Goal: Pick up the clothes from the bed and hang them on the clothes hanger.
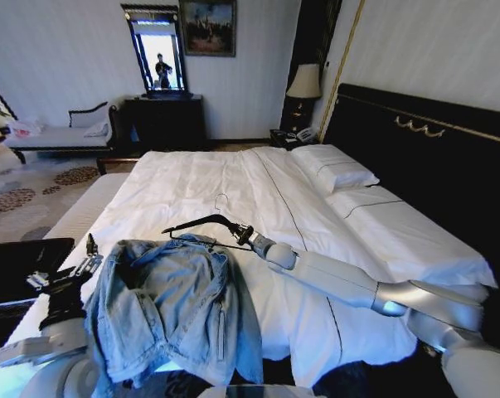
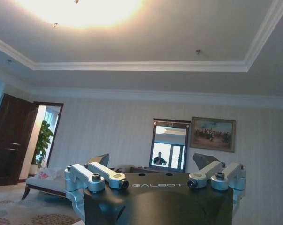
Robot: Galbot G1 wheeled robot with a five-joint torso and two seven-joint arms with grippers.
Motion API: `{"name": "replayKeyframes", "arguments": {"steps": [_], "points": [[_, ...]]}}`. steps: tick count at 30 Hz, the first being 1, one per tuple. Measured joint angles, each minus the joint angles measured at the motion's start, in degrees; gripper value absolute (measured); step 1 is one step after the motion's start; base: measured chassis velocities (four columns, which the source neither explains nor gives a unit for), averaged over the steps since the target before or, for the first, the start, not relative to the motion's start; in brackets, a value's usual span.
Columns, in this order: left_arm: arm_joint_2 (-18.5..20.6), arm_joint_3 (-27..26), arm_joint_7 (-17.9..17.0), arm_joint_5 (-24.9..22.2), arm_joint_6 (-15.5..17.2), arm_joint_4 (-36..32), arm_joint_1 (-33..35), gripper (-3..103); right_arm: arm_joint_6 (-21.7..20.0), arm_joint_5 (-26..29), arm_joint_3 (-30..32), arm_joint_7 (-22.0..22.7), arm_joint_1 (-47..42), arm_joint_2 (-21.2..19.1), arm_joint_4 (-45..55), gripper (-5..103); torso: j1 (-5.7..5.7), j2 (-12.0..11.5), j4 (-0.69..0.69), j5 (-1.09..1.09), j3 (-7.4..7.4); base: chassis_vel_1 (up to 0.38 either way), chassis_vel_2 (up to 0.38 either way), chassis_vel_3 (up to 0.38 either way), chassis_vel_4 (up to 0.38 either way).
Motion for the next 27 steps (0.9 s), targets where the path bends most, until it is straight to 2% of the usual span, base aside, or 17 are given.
{"name": "replayKeyframes", "arguments": {"steps": [8,16,21,25,27], "points": [[-0.1,0.2,0.0,0.1,0.0,0.1,0.0,100,0.0,0.0,0.0,0.0,0.0,-0.1,0.0,22,-0.06,0.0,0.01,0.01,-0.02,0.096,0.148,-0.09,-0.173],[0.0,0.2,0.0,0.1,-0.1,0.4,-0.1,100,0.3,0.0,0.0,0.1,-0.2,-0.2,-0.5,22,-0.04,0.0,0.02,-0.01,-0.02,0.185,0.305,-0.19,-0.287],[0.0,0.2,0.0,0.0,-0.2,0.7,-0.1,100,0.6,0.3,0.0,1.5,-0.3,0.0,-1.1,22,-0.01,0.0,0.07,-0.06,-0.02,0.165,0.221,-0.127,-0.221],[-0.1,0.3,0.0,0.0,-0.3,0.8,-0.2,100,-0.6,0.1,0.0,1.7,-0.1,-0.2,-1.3,22,-0.04,0.0,0.05,-0.02,-0.02,0.029,0.023,-0.007,-0.022],[-0.1,0.2,0.0,0.0,-0.3,0.8,-0.2,100,-3.5,-0.4,0.2,0.0,0.3,-1.2,-0.5,22,-0.07,0.0,-0.01,0.05,-0.02,0.0,0.0,0.0,0.0]]}}
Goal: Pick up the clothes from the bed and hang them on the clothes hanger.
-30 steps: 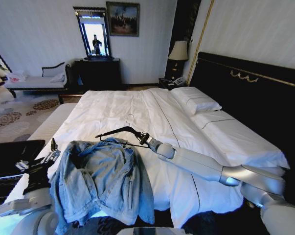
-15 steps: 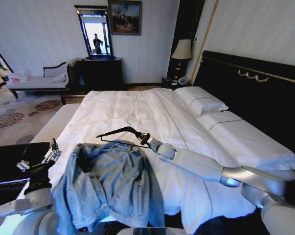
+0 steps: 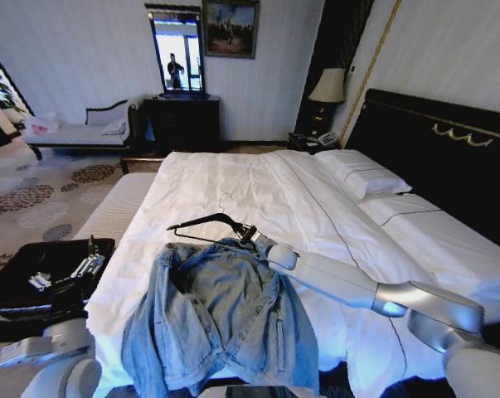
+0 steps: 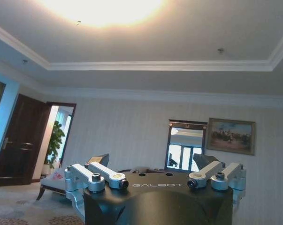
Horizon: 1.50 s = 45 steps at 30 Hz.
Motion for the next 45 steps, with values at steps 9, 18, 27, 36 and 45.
{"name": "replayKeyframes", "arguments": {"steps": [9,18,27,36,45], "points": [[-0.3,0.4,0.0,0.2,-0.1,0.0,-0.1,100,-9.8,-0.2,2.3,-7.2,1.0,-5.4,6.1,22,0.03,0.0,0.05,-0.06,0.01,-0.038,-0.037,0.01,0.016],[-0.6,1.4,0.1,0.9,-0.1,0.2,-0.6,100,-12.2,-4.1,5.5,-19.6,-0.2,-7.9,8.2,22,0.02,0.0,0.0,-0.02,0.0,0.0,0.0,0.0,0.0],[-0.3,0.3,0.0,0.4,-0.2,0.9,-0.5,100,-18.1,-6.9,2.9,-17.1,-0.1,-3.0,4.1,22,0.03,0.0,0.05,-0.06,0.0,0.0,0.0,0.0,0.0],[0.1,-1.8,0.0,-0.8,-0.7,1.9,-0.5,100,-24.1,-5.9,-2.3,-13.3,3.0,2.0,0.2,22,0.03,0.0,0.02,-0.06,0.0,0.0,0.0,0.0,0.0],[0.6,-3.4,-0.1,-2.4,-0.9,2.7,-0.9,100,-24.8,-3.0,-7.3,-12.0,6.2,10.6,-4.5,22,0.03,0.0,0.02,-0.06,0.0,0.0,0.0,0.0,0.0]]}}
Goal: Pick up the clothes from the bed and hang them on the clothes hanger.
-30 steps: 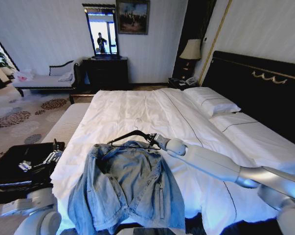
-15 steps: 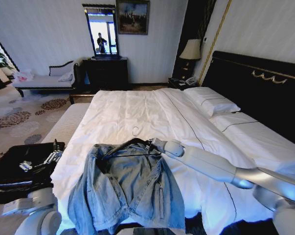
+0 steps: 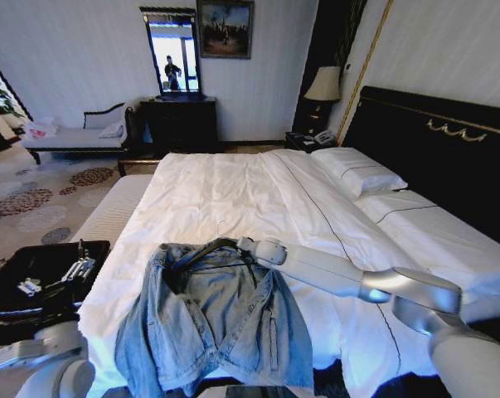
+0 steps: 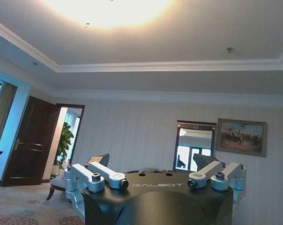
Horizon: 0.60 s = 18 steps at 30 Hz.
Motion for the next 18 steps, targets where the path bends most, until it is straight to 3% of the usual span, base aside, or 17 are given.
{"name": "replayKeyframes", "arguments": {"steps": [5,12,18], "points": [[0.4,-0.4,0.0,-0.4,0.0,0.6,-0.3,100,0.0,1.0,-1.3,0.8,0.1,5.3,-3.1,22,0.0,0.0,0.02,0.0,0.0,0.0,0.0,0.0,0.0],[0.5,-0.5,0.0,-0.6,0.1,1.0,-0.5,100,0.8,5.6,-2.7,4.4,0.5,8.5,-4.6,22,0.0,0.0,-0.01,0.0,0.0,0.0,0.0,0.0,0.0],[0.1,0.9,0.2,0.3,0.0,1.2,-0.3,100,1.5,10.2,-3.7,11.8,0.1,10.4,-7.5,22,0.0,0.0,0.0,0.01,0.0,0.0,0.0,0.0,0.0]]}}
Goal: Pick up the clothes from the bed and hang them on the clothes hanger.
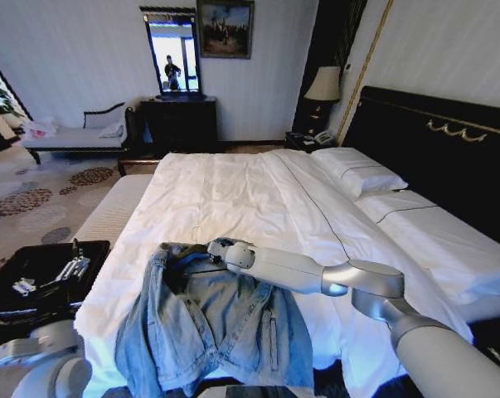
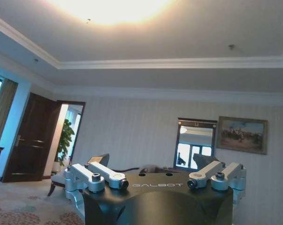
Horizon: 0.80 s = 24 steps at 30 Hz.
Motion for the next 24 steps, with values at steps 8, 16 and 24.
{"name": "replayKeyframes", "arguments": {"steps": [8,16,24], "points": [[-1.2,2.9,0.5,2.5,-0.2,-0.2,0.3,100,2.0,0.1,-0.4,3.3,-1.3,0.5,-2.3,32,0.0,0.0,-0.01,0.01,0.0,0.0,0.0,0.0,0.0],[-1.4,5.0,1.5,3.1,-0.2,1.0,0.9,100,4.3,-4.7,-0.6,4.2,-0.5,-0.8,-0.6,59,0.0,0.0,0.0,0.01,0.0,0.0,0.0,0.0,0.0],[4.6,13.3,1.7,-2.4,13.5,5.3,-0.2,100,4.2,1.6,3.9,9.3,1.9,-13.5,9.8,91,0.0,0.0,-0.04,0.01,0.0,0.0,0.0,0.0,0.0]]}}
